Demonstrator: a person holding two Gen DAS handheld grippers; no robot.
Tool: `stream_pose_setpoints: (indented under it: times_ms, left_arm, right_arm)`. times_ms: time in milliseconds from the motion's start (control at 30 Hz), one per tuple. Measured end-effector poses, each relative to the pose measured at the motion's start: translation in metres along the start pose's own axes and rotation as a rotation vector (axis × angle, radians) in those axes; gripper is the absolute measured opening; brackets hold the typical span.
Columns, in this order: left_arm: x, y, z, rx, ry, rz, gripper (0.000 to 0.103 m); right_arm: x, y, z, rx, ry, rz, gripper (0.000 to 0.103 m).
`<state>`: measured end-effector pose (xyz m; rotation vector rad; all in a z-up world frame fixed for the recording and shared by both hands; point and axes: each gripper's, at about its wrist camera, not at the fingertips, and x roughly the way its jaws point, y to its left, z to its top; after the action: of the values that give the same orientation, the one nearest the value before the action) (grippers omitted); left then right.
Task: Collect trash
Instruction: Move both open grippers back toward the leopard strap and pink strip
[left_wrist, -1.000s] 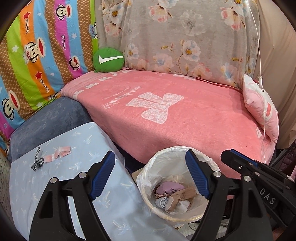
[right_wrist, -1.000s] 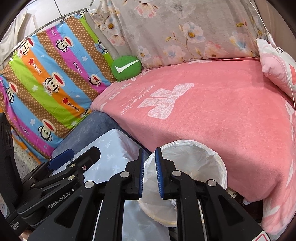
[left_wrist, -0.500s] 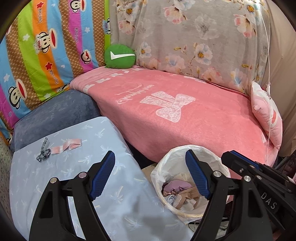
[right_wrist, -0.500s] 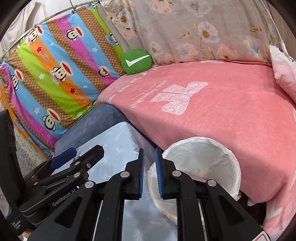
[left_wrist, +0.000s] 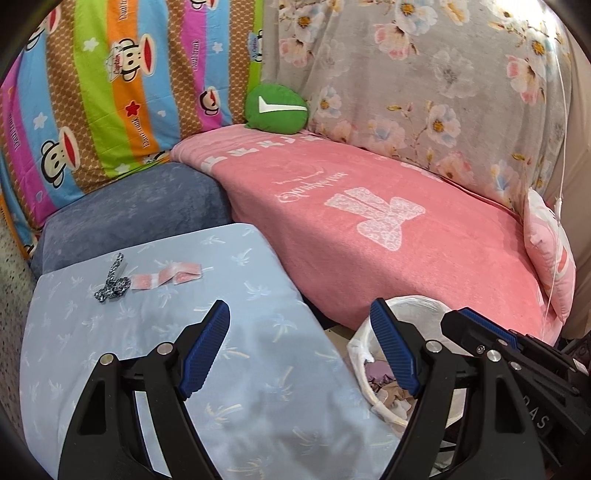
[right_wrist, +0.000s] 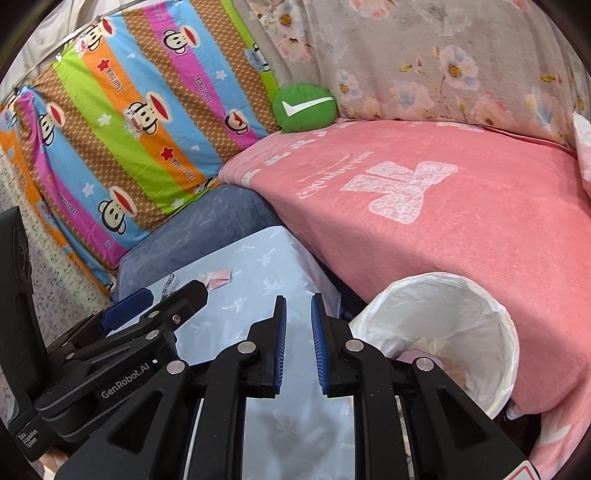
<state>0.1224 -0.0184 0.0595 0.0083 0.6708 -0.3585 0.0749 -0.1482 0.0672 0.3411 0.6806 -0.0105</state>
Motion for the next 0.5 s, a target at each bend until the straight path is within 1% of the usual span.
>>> stream_pose_setpoints:
  times_ms: [300, 400, 500]
  left_arm:
    - [0.001, 0.048, -0.004, -0.071, 0.008, 0.049, 0.075]
    - [0.001, 0.067, -0.006, -0.098, 0.013, 0.068, 0.075]
    - [0.004, 0.087, -0.008, -0.125, 0.021, 0.091, 0.075]
  right_arm:
    - [0.031, 0.048, -0.003, -0.066, 0.047, 0.035, 0.016]
    - [0.044, 0.066, -0.005, -0.090, 0.062, 0.044, 0.022]
    - [0.059, 0.084, -0.008, -0.114, 0.085, 0.056, 0.022]
